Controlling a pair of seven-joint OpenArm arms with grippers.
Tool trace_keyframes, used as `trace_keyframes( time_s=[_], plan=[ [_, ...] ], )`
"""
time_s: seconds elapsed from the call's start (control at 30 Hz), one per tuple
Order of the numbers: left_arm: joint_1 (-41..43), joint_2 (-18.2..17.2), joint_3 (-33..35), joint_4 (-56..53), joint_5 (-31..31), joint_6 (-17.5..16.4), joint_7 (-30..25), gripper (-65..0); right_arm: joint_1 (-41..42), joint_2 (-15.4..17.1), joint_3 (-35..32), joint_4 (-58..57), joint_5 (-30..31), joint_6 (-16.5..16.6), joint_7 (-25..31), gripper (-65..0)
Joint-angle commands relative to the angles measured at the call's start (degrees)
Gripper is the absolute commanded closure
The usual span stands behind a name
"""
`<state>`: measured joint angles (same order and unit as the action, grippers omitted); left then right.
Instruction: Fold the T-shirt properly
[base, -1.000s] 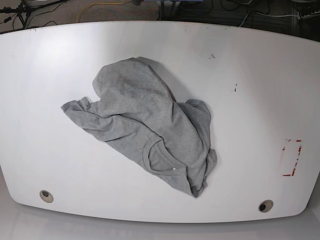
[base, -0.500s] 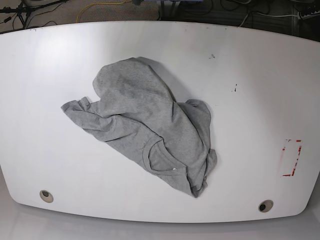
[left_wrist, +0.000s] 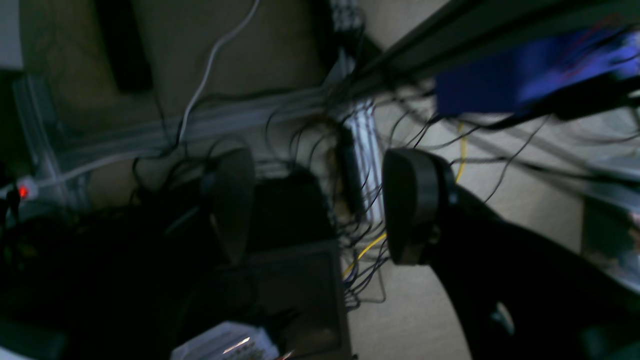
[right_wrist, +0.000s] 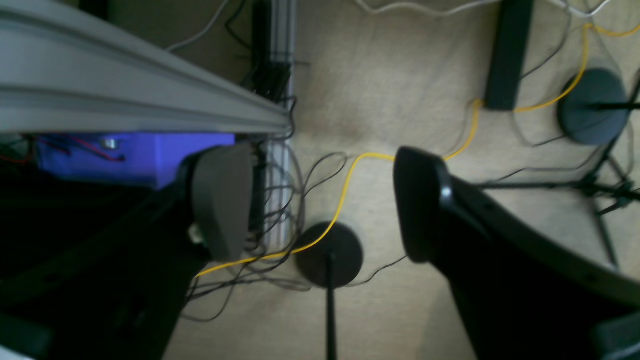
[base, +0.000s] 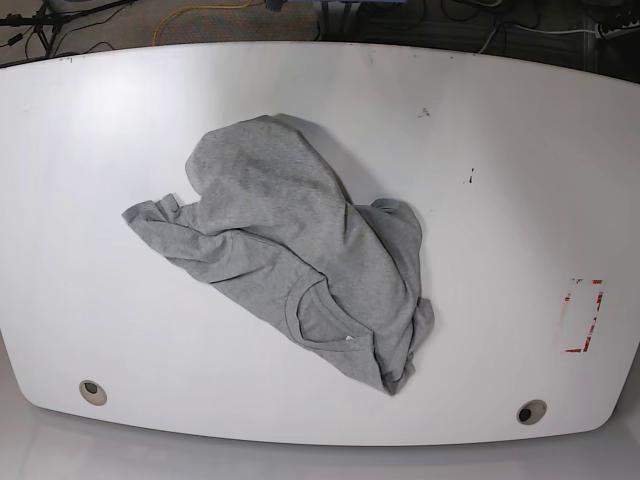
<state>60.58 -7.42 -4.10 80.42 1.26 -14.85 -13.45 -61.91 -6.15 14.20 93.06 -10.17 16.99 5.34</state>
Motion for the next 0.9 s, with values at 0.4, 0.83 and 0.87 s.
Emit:
trace_keyframes(
  time_s=[0.4, 0.83, 0.87],
  plan=[
    [6.5, -0.3, -1.9, 10.5, -1.2, -0.2, 0.5, -37.3, -6.2, -0.7, 0.0, 10.5, 0.4, 0.1, 0.4, -42.4],
    [9.0, -0.6, -4.0, 16.9, -3.4, -0.1, 0.7, -36.7, -9.4, -1.1, 0.4, 18.7, 0.4, -0.2, -3.7, -41.8],
    [8.7, -0.5, -4.0, 17.1, -3.2, -0.1, 0.8, -36.8, -9.5, -1.0, 0.4, 18.9, 0.2, -0.2, -4.3, -41.9]
  ],
)
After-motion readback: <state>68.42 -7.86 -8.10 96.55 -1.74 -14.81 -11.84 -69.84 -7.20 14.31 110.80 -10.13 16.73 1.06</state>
